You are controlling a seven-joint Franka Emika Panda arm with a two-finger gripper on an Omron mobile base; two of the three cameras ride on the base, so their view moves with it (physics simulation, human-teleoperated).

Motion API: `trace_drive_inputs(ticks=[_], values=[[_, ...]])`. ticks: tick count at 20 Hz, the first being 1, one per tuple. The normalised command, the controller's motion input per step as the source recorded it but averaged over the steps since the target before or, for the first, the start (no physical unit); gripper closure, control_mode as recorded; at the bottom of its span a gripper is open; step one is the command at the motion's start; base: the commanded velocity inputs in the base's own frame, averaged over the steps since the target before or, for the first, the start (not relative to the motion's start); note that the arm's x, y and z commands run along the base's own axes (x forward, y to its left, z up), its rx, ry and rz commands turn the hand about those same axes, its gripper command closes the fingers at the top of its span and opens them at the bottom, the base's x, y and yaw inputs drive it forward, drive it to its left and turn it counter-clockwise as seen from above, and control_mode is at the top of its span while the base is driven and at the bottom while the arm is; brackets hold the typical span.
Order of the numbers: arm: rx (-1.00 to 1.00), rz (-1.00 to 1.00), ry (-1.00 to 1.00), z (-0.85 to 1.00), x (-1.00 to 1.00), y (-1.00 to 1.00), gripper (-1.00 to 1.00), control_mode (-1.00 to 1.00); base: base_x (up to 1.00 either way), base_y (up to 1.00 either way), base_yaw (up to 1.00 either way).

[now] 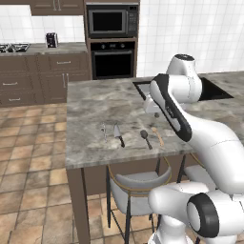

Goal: Pick up the metallic utensils from the counter and place them in the open drawer. Make sure not to pick up any wooden utensils.

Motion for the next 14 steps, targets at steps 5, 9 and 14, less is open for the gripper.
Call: trace_drive_inputs(ticks=[5, 9, 14], values=[[0.00, 0.00, -0.06, -0.12, -0.34, 0.00, -1.00, -1.00, 0.00, 0.00, 0.00], [0.00, 0.00, 0.37, -0.63, -0.14, 0.01, -1.00, -1.00, 0.00, 0.00, 0.00], [0.03, 0.01, 0.50, -0.76, 0.05, -0.01, -1.00, -1.00, 0.00, 0.00, 0.00]])
